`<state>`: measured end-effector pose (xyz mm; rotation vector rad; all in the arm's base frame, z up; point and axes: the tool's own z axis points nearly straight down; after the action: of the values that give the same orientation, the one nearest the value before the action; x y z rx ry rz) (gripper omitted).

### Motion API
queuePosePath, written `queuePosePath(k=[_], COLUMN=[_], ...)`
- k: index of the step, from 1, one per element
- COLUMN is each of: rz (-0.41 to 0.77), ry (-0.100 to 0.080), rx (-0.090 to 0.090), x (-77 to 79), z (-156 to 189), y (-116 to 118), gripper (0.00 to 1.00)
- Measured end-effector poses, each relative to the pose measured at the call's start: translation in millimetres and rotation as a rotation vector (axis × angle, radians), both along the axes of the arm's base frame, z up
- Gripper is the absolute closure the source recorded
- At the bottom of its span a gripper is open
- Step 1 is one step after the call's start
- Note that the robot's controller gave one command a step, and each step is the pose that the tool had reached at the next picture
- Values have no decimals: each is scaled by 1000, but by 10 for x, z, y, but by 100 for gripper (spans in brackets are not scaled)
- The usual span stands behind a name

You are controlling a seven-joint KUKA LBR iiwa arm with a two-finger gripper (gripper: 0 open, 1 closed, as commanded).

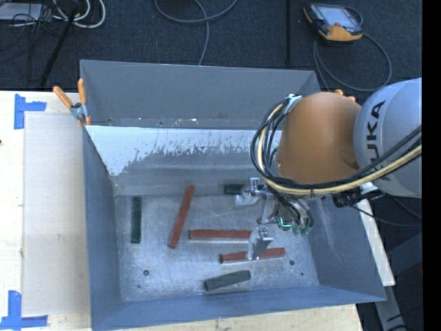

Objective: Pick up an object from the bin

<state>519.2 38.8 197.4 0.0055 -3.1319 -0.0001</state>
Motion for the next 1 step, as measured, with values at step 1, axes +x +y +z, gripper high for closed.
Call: queuePosePath(k=[1], rz=[-1], ry=[-8], rx=[1], x=[17], z=[42], y=[-1], gripper=[0])
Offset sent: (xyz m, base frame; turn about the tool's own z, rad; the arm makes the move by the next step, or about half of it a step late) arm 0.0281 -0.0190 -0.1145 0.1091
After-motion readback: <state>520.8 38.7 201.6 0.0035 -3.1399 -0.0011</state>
